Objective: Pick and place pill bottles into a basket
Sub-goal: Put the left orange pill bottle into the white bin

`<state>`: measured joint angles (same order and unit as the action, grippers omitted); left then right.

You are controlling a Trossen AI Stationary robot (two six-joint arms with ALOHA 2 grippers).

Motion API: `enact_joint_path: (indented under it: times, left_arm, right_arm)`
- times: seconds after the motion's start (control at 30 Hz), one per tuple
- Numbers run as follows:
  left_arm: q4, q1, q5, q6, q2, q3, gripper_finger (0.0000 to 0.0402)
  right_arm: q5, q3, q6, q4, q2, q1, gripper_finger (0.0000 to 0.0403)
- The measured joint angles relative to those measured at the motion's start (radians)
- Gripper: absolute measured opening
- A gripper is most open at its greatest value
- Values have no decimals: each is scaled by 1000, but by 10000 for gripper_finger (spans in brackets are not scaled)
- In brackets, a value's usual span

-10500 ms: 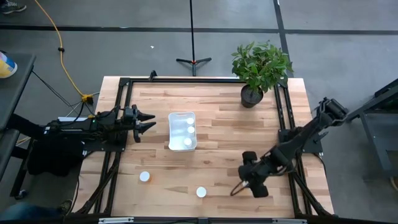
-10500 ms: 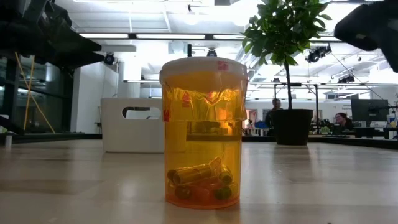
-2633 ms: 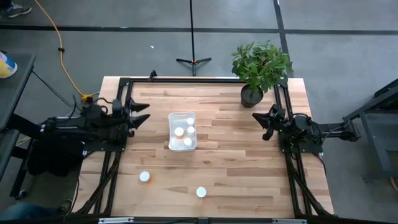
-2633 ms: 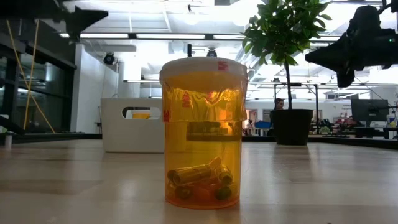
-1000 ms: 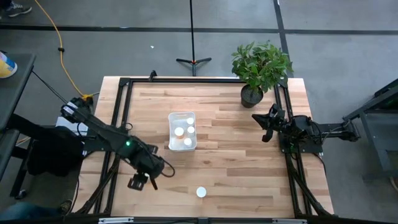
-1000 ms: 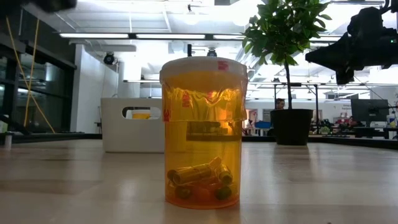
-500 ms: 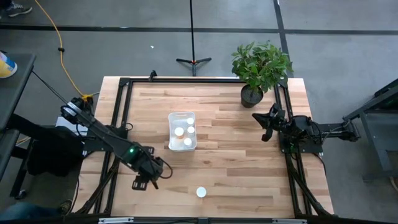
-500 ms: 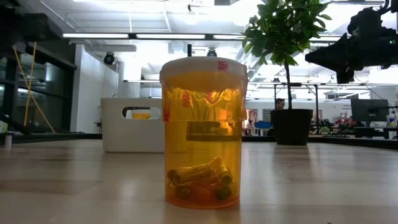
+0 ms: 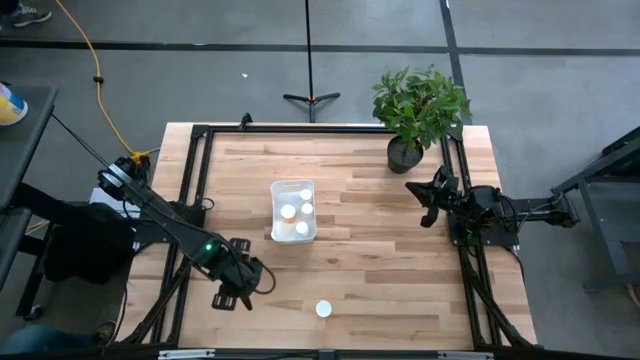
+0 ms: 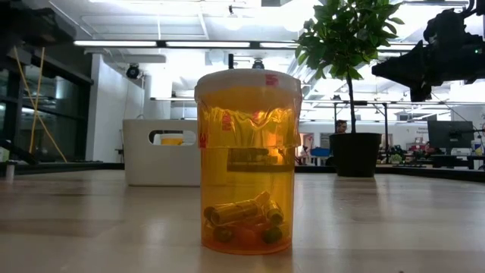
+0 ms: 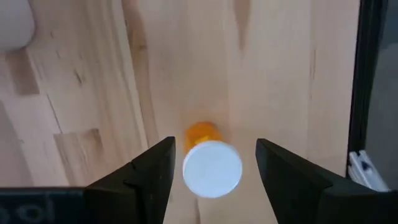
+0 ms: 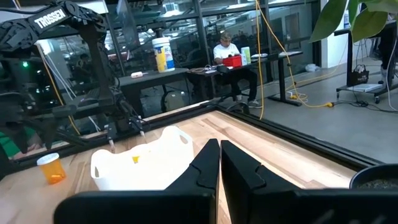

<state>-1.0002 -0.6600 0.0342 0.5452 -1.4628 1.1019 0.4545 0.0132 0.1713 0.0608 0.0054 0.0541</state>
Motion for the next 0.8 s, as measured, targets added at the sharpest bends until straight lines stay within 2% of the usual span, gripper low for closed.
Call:
enact_joint_path:
  times: [0.33,0.67,0.8]
  left_arm:
    - [10,-1,30,-93,0,0,276]
    - [18,-1,34,-105,-65,0,382]
    - [-14,-1,23,-110,-108,0,398]
  right_arm:
    - [0,0,-23,0,0,0,7]
    - [0,0,-23,0,0,0,7]
    - [0,0,-24,0,0,0,7]
